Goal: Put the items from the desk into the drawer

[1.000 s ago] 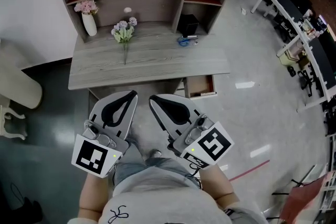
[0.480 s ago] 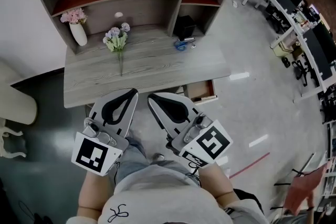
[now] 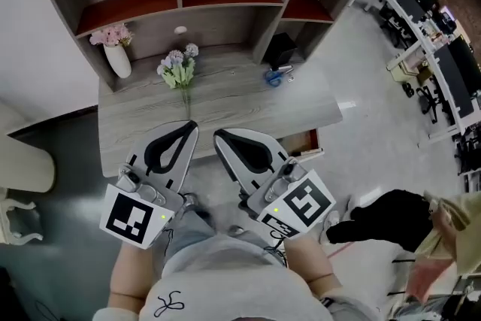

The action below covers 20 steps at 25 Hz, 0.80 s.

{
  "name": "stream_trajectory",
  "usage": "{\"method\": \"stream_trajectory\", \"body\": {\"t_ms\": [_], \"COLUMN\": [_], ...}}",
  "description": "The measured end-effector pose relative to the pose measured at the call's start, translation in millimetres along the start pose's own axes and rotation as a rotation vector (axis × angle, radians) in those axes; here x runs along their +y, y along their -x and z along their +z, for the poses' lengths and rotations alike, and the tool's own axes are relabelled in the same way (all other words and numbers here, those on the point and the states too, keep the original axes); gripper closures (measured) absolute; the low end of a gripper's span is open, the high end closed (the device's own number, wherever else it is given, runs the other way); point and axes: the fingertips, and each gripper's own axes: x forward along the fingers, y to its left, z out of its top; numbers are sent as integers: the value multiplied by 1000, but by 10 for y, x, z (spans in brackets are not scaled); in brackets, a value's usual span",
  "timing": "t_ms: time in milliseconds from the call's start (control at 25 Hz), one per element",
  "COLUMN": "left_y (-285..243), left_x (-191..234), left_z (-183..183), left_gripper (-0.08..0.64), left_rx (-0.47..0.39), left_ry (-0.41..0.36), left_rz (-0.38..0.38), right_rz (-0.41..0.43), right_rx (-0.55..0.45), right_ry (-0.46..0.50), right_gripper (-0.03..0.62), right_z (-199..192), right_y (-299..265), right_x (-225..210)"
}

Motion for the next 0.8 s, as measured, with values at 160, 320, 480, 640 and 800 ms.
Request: {"method": "stream_trajectory", "body": {"t_ms": [160, 320, 480, 640, 800], "left_y": [18, 53, 91, 103, 89], "left_x": [338, 632, 889, 1075, 1179], "left_z": [-18, -47, -63, -101, -161], "left_gripper": [549, 549, 549, 549, 549], "left_rx": [-7, -12, -19, -18, -20], "left_ry": [-5, -8, -6, -12, 3], "left_rz": [-13, -28, -45, -58, -60], "right_rz": [-15, -29, -44, -52, -57], "right_rx": [-1, -7, -7, 1, 28], "right_ry": [1, 1, 4, 15, 14], "right_gripper": [586, 584, 584, 585, 584], "right_z": [-7, -14, -15, -18, -90], "right_y": [-336, -640, -908, -1108, -1229], "right_x": [-17, -13, -8, -11, -68]}}
